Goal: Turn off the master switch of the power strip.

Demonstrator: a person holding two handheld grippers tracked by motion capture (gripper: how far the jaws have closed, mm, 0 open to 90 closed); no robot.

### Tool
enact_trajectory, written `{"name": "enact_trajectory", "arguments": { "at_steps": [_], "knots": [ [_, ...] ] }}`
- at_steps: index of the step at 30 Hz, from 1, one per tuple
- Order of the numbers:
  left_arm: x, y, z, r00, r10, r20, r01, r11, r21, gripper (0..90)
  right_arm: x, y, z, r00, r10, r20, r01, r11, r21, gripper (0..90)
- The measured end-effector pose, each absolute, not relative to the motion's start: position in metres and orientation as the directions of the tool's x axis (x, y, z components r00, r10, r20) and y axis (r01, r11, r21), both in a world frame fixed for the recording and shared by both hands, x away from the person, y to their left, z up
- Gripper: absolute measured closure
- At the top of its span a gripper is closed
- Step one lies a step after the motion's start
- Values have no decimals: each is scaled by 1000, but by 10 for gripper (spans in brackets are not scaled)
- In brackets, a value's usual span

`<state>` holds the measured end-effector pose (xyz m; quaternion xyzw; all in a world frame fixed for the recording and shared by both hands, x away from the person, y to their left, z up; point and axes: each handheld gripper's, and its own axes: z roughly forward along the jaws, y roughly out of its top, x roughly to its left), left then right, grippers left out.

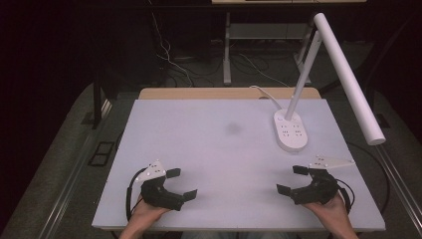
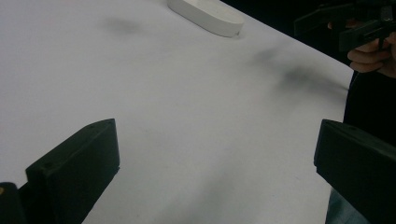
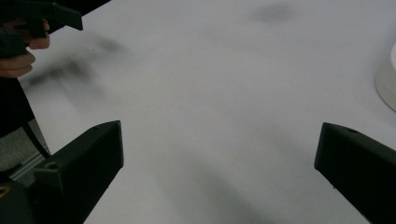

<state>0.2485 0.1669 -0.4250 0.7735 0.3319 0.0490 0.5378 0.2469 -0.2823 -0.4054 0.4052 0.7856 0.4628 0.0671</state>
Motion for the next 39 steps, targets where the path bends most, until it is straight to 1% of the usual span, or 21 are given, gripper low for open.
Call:
{"name": "enact_trajectory", "arguments": {
  "at_steps": [19,39],
  "knots": [
    [250,169,-426,772,568,-285,466,-200,862,0,264,-281,-386,-661,706,252,580,268,769,8],
    [252,169,-427,768,571,-289,473,-203,857,0,293,-275,-374,-670,706,229,574,297,763,8]
  ]
}}
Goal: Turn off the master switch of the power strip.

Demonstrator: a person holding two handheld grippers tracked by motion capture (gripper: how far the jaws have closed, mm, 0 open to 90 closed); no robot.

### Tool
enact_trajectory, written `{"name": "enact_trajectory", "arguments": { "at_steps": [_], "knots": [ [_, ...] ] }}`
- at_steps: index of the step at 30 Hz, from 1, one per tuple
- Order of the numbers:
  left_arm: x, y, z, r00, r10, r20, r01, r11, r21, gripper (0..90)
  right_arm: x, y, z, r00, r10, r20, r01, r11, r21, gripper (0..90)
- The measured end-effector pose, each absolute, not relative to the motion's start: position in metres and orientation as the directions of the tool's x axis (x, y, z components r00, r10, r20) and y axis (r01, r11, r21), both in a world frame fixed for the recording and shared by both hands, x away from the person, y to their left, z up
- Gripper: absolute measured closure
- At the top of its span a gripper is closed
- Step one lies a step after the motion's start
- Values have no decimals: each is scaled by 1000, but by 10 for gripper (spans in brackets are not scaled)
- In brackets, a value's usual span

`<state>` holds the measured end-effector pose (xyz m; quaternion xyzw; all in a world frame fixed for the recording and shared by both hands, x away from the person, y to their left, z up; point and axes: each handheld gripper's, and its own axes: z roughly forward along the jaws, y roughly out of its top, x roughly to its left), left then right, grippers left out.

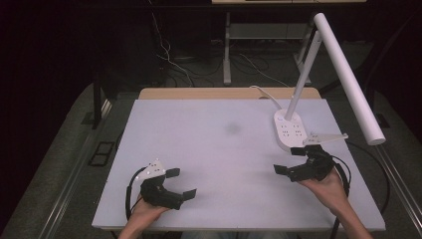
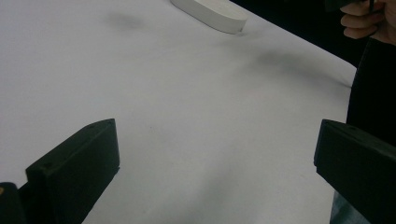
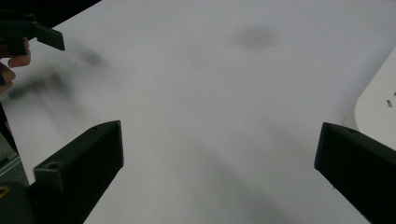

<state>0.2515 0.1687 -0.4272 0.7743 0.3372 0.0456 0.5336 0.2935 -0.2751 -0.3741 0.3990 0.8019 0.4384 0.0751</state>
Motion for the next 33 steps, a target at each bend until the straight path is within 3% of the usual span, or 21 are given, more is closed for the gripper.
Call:
{"name": "enact_trajectory", "arguments": {
  "at_steps": [33],
  "knots": [
    [252,169,-427,772,569,-285,471,-210,857,0,341,-266,-354,-657,735,166,557,325,764,8]
  ]
}}
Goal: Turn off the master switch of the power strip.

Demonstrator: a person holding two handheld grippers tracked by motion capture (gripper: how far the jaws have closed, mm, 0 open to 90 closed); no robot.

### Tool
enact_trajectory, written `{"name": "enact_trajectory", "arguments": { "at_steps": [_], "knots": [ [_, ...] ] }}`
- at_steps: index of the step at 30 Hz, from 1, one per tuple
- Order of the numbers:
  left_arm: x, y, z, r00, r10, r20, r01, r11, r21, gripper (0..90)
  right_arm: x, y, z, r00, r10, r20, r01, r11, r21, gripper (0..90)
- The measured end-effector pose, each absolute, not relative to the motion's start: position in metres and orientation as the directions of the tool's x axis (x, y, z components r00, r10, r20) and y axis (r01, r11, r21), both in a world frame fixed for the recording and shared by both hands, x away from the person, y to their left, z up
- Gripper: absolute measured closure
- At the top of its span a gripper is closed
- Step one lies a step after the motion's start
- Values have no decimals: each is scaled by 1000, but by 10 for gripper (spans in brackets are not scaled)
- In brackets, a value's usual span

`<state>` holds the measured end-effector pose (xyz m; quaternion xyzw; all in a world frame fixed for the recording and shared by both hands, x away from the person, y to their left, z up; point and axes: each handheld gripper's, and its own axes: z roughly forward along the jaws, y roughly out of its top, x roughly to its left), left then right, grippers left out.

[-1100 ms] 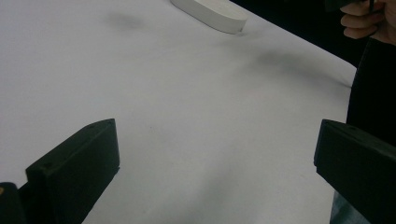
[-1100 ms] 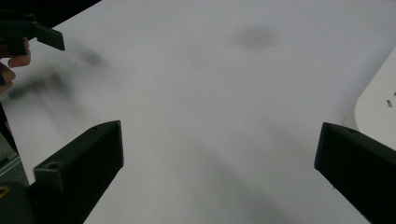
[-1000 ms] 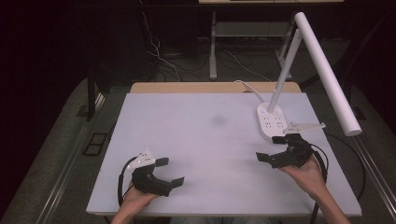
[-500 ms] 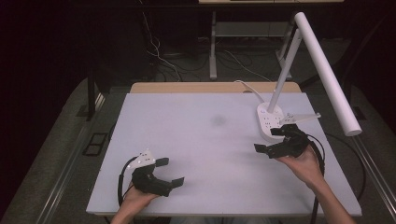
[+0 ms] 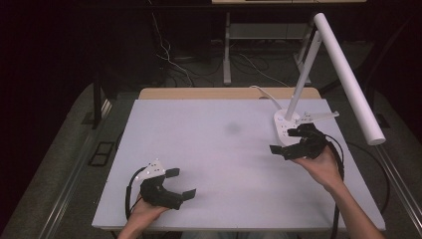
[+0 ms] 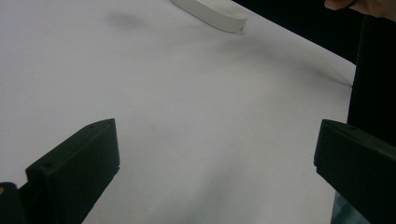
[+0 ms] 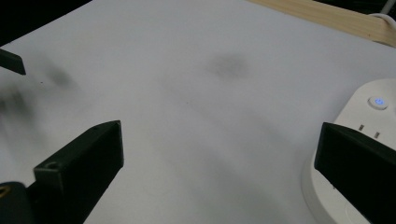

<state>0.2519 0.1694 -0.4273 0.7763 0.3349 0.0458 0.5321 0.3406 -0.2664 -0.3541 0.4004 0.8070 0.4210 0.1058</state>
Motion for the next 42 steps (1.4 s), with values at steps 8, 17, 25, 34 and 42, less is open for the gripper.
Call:
{"name": "enact_trajectory", "arguments": {
  "at_steps": [8,17,25,34,42],
  "knots": [
    [252,169,-427,774,568,-281,468,-214,857,0,352,-263,-350,-656,738,159,562,337,756,8],
    [251,169,-427,775,566,-281,465,-211,860,0,365,-261,-349,-650,745,150,569,347,745,8],
    [251,169,-427,776,563,-283,466,-212,859,0,376,-258,-348,-645,751,139,577,360,734,8],
    [251,168,-427,776,562,-285,469,-213,857,0,392,-254,-348,-632,763,136,598,368,712,8],
    [251,168,-427,777,562,-284,469,-216,856,0,408,-251,-342,-628,770,112,599,386,702,8]
  ]
}}
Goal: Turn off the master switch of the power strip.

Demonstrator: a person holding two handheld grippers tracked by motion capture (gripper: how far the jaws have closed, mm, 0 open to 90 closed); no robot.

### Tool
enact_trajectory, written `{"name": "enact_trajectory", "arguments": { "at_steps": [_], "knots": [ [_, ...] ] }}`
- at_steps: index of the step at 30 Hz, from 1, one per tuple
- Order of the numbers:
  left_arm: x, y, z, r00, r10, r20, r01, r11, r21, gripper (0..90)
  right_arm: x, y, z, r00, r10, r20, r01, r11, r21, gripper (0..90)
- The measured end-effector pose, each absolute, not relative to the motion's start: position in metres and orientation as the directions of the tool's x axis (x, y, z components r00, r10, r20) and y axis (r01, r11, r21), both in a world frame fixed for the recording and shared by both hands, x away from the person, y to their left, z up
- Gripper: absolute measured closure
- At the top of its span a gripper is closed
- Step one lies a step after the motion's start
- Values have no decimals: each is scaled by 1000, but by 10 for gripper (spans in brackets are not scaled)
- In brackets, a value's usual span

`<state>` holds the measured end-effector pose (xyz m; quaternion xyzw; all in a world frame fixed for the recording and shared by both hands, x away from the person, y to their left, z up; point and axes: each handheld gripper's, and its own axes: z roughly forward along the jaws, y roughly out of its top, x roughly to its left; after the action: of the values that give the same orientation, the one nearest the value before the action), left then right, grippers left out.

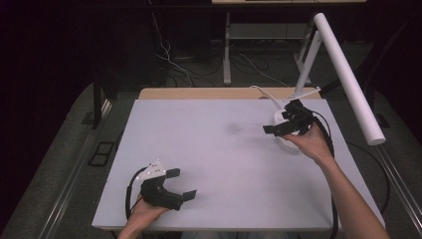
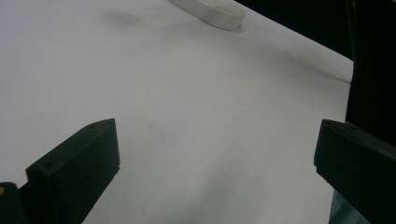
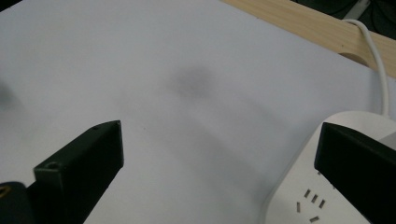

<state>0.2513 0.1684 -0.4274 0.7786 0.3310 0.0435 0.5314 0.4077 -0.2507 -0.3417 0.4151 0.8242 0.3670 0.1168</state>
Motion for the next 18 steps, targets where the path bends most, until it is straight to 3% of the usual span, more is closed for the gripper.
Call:
{"name": "enact_trajectory", "arguments": {
  "at_steps": [5,9,10,18],
  "knots": [
    [252,169,-428,776,563,-286,471,-215,855,0,417,-250,-340,-617,780,104,607,387,694,9],
    [252,169,-428,776,563,-285,471,-215,856,0,423,-248,-341,-610,788,80,608,401,685,89],
    [252,169,-428,776,563,-285,471,-216,855,0,425,-248,-341,-610,789,72,609,408,680,164],
    [253,170,-428,773,568,-282,470,-215,856,0,439,-247,-346,-602,798,23,611,442,657,365]
  ]
}}
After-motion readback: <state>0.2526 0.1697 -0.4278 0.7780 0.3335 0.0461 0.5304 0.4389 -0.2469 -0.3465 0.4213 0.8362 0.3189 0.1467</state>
